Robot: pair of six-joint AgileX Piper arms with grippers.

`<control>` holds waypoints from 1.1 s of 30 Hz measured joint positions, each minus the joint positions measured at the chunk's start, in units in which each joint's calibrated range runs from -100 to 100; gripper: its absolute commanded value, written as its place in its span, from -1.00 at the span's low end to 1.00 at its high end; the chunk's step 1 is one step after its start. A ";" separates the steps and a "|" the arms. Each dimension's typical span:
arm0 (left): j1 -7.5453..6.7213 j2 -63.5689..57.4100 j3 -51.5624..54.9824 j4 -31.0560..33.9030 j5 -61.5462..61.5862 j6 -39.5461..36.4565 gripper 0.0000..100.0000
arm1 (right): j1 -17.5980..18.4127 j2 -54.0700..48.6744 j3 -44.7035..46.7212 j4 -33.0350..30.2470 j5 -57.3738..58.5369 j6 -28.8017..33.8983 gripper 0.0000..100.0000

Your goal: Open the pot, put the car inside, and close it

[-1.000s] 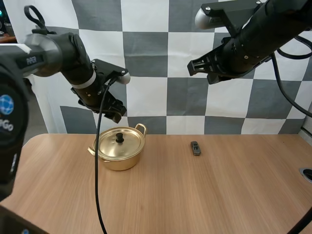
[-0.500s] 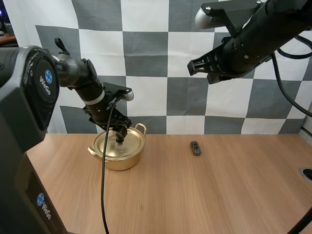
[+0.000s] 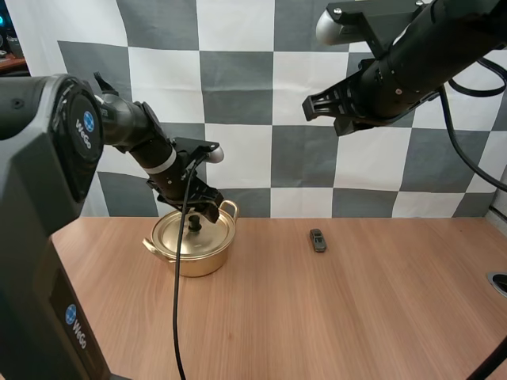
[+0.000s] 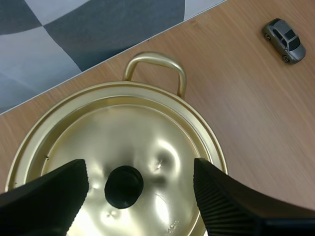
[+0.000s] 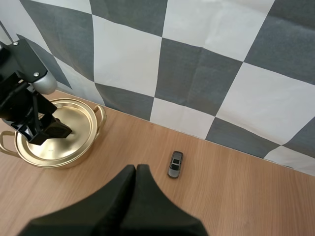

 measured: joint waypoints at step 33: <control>0.00 3.49 0.00 1.93 -1.89 -0.98 1.00 | 0.00 0.00 0.00 0.14 0.00 0.00 -1.00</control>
